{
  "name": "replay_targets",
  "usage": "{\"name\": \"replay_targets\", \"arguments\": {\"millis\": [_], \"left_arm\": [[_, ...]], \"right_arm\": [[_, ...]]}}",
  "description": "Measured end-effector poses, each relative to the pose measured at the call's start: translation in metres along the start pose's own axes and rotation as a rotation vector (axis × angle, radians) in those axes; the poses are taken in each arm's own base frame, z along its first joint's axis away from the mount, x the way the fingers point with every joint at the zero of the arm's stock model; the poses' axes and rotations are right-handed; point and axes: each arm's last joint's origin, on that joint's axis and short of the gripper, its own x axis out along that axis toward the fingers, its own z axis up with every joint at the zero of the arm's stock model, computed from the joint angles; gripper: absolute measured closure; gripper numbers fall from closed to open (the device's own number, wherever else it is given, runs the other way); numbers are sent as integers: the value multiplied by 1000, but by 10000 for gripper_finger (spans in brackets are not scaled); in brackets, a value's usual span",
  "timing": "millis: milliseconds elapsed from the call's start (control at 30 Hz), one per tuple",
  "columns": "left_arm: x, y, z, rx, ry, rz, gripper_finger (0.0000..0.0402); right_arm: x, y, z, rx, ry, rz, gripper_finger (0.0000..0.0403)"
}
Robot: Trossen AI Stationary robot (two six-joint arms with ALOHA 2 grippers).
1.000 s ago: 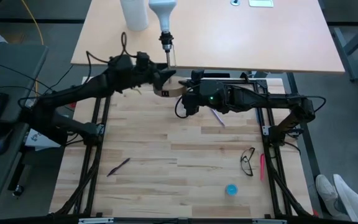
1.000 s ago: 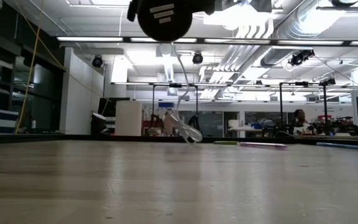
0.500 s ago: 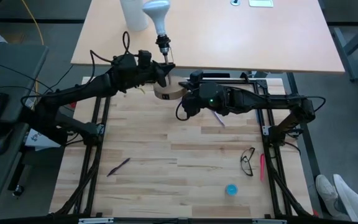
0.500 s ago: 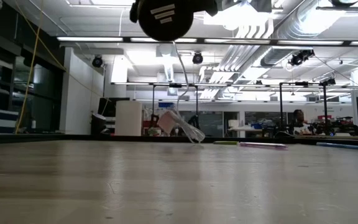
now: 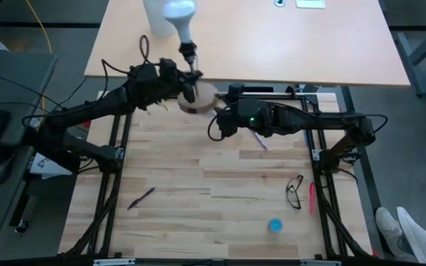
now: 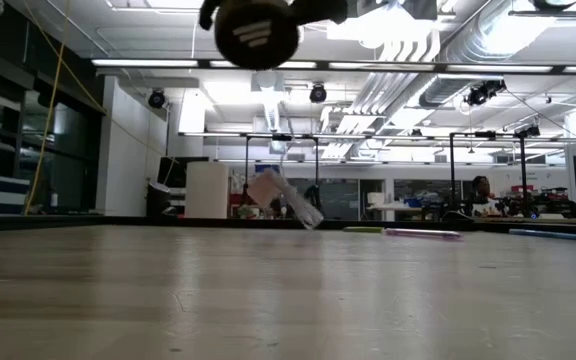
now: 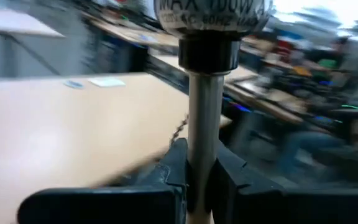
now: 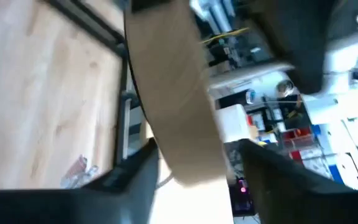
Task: Screw lightbulb
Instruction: Insert the light bulb into the lamp
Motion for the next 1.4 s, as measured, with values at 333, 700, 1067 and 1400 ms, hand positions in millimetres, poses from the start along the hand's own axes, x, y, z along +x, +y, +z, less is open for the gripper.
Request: {"name": "replay_targets", "arguments": {"millis": [333, 700, 1067, 1400], "left_arm": [[0, 11, -5, 150, 15, 102, 380], [-4, -2, -122, -72, -22, -18, 380], [-40, -19, -218, -6, 95, 108, 380], [-33, -42, -283, 60, 79, 49, 380]], "right_arm": [[-24, -1, -11, 147, 116, 46, 83], [-96, -50, -50, 642, 148, 34, 81], [-128, -75, -63, 847, 111, -145, 80], [-120, -75, -56, 798, 97, -170, 80]]}}
